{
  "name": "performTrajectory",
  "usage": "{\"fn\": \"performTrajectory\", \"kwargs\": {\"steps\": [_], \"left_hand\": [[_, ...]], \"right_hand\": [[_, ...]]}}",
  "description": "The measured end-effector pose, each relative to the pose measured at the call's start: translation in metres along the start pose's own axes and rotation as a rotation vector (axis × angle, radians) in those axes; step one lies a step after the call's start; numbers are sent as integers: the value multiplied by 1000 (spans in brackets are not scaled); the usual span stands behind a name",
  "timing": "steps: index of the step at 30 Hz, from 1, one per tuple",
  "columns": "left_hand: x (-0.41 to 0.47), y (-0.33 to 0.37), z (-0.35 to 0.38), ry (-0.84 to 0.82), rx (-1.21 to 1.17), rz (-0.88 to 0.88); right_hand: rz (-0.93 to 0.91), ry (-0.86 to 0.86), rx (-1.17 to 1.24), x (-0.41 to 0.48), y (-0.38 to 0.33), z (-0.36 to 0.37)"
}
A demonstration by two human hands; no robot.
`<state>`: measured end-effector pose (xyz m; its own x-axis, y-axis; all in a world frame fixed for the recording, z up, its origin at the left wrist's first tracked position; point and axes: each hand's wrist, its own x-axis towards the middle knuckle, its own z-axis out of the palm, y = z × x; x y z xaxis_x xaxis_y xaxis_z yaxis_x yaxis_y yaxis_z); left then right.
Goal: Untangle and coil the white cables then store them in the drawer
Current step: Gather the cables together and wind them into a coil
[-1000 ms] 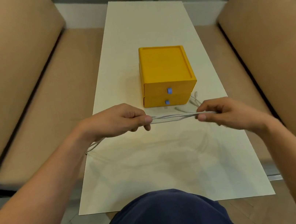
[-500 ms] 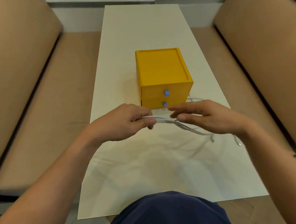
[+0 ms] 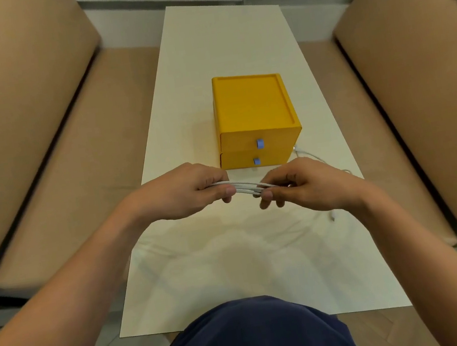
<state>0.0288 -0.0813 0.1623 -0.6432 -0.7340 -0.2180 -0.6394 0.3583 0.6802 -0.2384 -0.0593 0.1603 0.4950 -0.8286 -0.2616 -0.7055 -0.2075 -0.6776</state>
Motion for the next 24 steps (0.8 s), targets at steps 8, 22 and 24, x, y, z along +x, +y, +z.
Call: {"fn": "performTrajectory", "kwargs": {"steps": [8, 22, 24], "left_hand": [[2, 2, 1, 18, 11, 26], [6, 5, 5, -99, 142, 11], [7, 5, 6, -105, 158, -8]], "right_hand": [[-29, 179, 79, 3, -4, -3], [96, -89, 173, 10, -15, -4], [93, -44, 55, 10, -20, -3]]}}
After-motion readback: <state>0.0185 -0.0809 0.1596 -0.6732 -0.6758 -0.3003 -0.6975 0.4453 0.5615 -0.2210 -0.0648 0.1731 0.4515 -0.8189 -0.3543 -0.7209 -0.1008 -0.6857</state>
